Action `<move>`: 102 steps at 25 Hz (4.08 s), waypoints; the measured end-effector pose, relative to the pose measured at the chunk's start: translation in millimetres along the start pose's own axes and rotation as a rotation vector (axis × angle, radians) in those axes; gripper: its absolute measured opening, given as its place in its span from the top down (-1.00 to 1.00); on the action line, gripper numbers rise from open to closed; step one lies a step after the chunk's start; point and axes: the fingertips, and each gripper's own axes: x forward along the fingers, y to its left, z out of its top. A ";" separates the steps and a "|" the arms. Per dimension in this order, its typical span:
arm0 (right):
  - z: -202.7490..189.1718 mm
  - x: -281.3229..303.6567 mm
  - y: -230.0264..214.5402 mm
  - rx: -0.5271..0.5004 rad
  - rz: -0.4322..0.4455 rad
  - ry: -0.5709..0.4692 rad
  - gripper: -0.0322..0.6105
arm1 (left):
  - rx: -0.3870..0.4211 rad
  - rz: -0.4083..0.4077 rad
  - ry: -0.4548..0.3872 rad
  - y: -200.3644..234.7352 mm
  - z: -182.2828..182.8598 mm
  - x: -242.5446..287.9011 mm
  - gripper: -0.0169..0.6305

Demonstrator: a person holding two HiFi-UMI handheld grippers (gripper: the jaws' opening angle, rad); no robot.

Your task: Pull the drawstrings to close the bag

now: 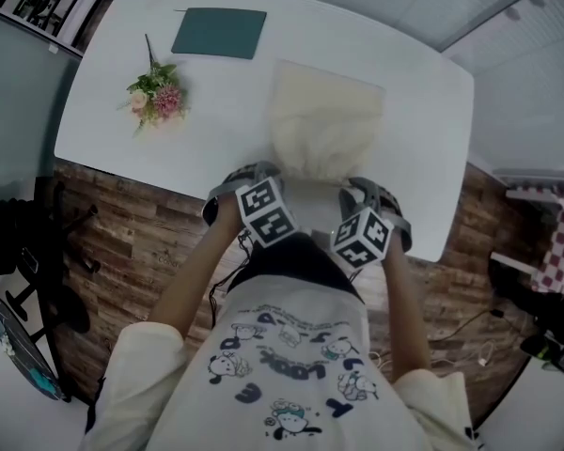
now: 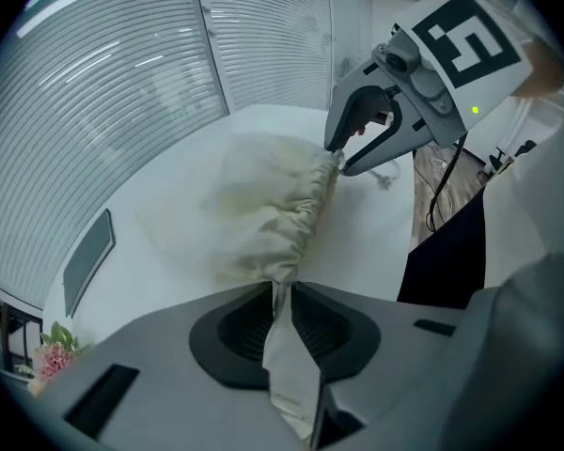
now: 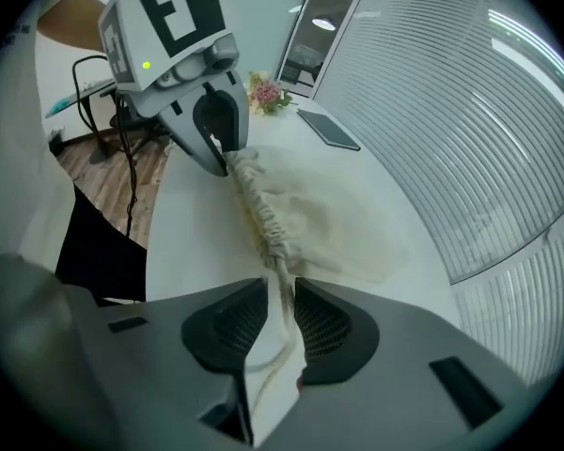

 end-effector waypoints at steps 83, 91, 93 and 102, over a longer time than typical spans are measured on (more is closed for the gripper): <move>-78.7 -37.7 -38.7 1.380 -0.258 -0.216 0.83 | -0.767 0.050 -0.175 6.9 7.0 -6.5 0.80; -92.1 -39.2 -47.3 1.482 -0.272 -0.250 0.84 | -0.801 0.097 -0.223 27.3 6.6 -14.1 0.80; -92.4 -38.0 -47.9 1.479 -0.264 -0.251 0.84 | -0.804 0.094 -0.227 27.4 7.9 -15.6 0.80; -84.5 -28.2 -39.7 1.368 -0.159 -0.198 0.84 | -0.825 0.074 -0.241 18.1 10.5 -16.5 0.79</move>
